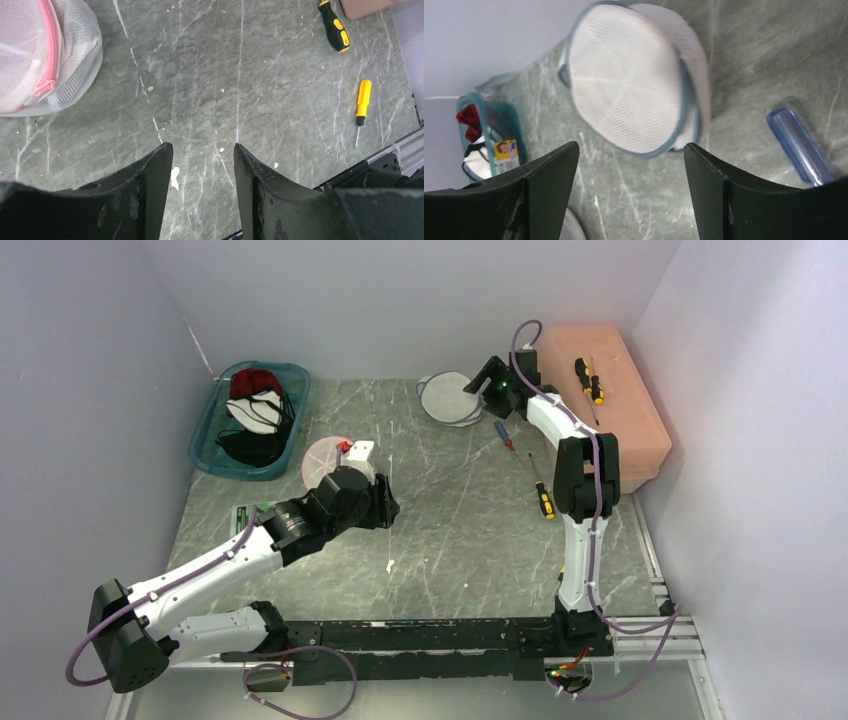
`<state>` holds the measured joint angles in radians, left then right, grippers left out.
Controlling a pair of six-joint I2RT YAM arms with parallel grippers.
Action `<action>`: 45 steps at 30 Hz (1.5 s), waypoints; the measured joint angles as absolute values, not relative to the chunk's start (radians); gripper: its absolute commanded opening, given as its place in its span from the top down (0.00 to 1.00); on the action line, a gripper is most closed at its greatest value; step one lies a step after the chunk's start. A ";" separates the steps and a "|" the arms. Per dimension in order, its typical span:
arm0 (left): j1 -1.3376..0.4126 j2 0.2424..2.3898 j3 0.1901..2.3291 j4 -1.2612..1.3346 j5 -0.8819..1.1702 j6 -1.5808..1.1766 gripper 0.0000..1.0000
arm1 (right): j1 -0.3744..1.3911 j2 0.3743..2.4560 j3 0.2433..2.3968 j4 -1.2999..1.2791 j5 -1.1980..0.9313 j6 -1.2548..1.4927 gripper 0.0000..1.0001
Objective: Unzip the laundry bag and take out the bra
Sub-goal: Place the laundry bag at the center of the board, then move the laundry bag to the center of the board.
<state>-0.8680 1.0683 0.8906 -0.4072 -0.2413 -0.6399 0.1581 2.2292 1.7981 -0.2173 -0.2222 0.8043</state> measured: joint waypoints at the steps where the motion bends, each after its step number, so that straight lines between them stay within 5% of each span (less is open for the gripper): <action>1: -0.868 1.067 0.890 -0.409 -0.242 -0.640 0.45 | 0.162 2.202 1.797 -0.226 -0.209 0.793 0.18; 7: -0.868 1.042 0.890 -0.428 -0.261 -0.641 0.41 | 0.247 1.932 1.660 -0.226 -0.126 0.732 0.17; 14: -0.868 0.945 0.891 -0.508 -0.360 -0.655 0.24 | 0.558 1.571 1.320 -0.077 -0.167 0.665 0.18; 17: -0.868 0.870 0.890 -0.566 -0.446 -0.678 0.16 | 0.698 1.581 1.298 -0.044 -0.208 0.638 0.18; 26: -0.868 0.652 0.890 -0.742 -0.646 -0.774 0.17 | 0.788 1.825 1.269 -0.015 -0.290 0.654 0.27; 31: -0.868 0.630 0.885 -0.809 -0.656 -0.812 0.18 | 0.806 1.897 1.299 0.003 -0.288 0.685 0.35; 39: -0.868 0.587 0.843 -0.851 -0.641 -0.837 0.19 | 0.807 1.897 1.328 0.036 -0.223 0.701 0.35; 45: -0.868 0.587 0.811 -0.851 -0.602 -0.854 0.20 | 0.800 1.990 1.568 -0.045 -0.190 0.661 0.37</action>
<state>-0.8680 0.5873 0.8112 -0.8509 -0.6018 -0.8536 0.8001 1.9903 1.5684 -0.0452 -0.1902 0.6609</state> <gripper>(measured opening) 0.807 0.642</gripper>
